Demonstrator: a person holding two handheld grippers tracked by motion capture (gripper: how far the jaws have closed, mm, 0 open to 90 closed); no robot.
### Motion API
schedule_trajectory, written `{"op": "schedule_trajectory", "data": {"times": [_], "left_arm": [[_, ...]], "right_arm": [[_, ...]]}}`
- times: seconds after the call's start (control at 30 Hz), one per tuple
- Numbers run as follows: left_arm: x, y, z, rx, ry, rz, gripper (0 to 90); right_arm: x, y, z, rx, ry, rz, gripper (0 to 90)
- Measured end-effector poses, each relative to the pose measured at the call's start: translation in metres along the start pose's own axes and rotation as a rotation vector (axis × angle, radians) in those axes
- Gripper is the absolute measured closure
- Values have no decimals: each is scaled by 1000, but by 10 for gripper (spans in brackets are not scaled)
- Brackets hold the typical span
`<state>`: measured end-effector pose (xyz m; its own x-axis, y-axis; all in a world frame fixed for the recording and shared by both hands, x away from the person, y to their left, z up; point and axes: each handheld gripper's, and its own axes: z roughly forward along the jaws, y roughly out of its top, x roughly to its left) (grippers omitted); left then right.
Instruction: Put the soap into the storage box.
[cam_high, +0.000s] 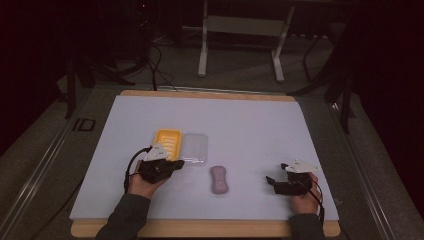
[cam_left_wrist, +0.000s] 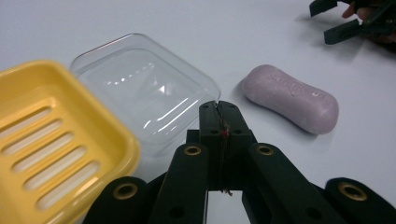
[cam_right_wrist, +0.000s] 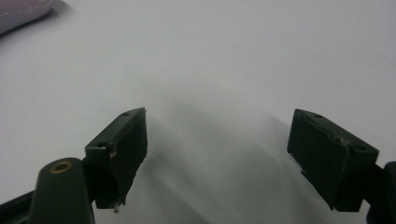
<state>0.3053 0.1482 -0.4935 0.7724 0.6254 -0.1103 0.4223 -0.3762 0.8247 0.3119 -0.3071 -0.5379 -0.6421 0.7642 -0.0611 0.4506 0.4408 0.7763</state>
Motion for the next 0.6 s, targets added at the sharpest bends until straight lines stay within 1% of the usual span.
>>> {"op": "schedule_trajectory", "data": {"times": [0.03, 0.07, 0.1, 0.2, 0.23, 0.3, 0.6], "left_arm": [[0, 0, 0, 0, 0, 0, 898], [-2, 5, 5, 9, -13, 17, 897], [-3, 6, 7, 11, -21, 24, 896], [-4, 10, 12, 18, -29, 33, 896], [-5, 13, 16, 25, -41, 44, 896], [-6, 16, 21, 29, -54, 46, 895], [-11, 29, 38, 57, -89, 90, 896]], "right_arm": [[0, 0, 0, 0, 0, 0, 198], [0, 0, 0, 1, 0, -1, 198], [0, 0, 0, 1, 0, 0, 198], [0, 0, 0, 1, -1, 0, 198], [0, 0, 0, 1, -1, 0, 198], [0, 0, 0, 2, -1, 0, 198], [0, 0, 0, 3, -3, -3, 198]]}}
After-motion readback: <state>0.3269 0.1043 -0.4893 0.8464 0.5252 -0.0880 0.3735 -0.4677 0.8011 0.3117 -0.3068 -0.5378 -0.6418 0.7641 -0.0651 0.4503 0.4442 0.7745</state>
